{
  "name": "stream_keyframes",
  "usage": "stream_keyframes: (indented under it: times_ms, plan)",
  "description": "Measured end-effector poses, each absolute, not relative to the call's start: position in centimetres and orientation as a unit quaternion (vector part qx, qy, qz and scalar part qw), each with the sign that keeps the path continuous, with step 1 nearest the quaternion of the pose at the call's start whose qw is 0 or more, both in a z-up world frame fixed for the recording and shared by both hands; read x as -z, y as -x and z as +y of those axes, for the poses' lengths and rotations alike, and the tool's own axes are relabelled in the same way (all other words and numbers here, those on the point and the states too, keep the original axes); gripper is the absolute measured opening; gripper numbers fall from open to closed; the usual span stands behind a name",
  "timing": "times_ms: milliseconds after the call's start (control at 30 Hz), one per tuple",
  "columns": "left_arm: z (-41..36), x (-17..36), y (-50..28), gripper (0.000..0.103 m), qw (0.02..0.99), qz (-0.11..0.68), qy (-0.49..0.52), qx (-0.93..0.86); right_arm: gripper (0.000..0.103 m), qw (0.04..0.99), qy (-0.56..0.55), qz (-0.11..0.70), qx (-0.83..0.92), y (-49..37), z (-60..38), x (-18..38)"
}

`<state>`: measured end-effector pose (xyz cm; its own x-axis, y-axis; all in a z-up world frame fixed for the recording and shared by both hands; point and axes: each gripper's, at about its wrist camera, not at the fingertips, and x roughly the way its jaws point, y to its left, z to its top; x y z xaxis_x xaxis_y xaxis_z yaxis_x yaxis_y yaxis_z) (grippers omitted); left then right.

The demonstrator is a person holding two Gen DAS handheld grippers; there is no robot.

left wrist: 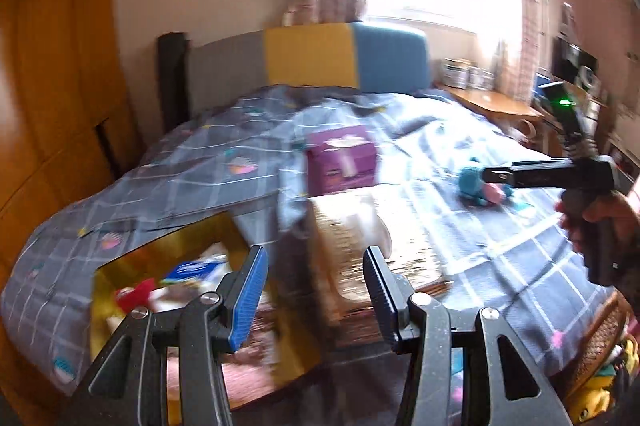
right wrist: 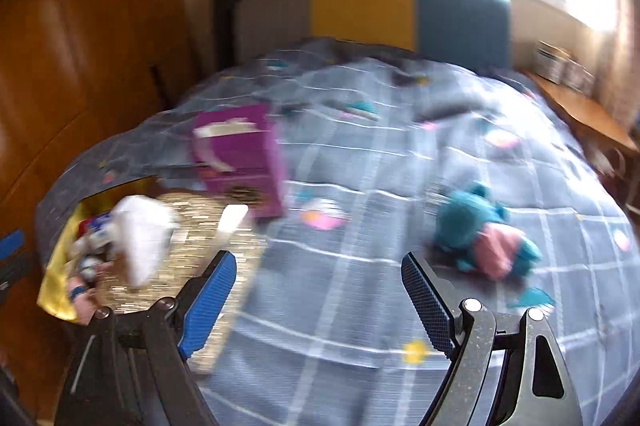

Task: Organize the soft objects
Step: 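Move both tools from the tray toward the teal plush elephant on the bed, then close both grippers on the teal plush elephant with the pink cloth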

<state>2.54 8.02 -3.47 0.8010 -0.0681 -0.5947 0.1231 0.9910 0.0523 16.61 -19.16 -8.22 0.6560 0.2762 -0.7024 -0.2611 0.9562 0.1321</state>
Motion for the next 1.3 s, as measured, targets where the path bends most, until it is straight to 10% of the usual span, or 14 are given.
stream_keyframes:
  times_ms: [700, 967, 1300]
  plan:
    - [-11.5, 8.1, -18.3, 0.051, 0.867, 0.455, 0.039, 0.199, 0.088, 0.865, -0.217, 0.45, 0.035, -25.1, -39.1, 15.0]
    - [-15.1, 12.7, -24.7, 0.078, 0.853, 0.483, 0.068, 0.185, 0.088, 0.845, -0.311, 0.434, 0.016, -28.9, -41.4, 17.4]
    - [-17.8, 16.8, -31.6, 0.081, 0.85, 0.484, 0.091, 0.186, 0.083, 0.817, -0.346, 0.459, -0.046, -30.7, -40.2, 20.4]
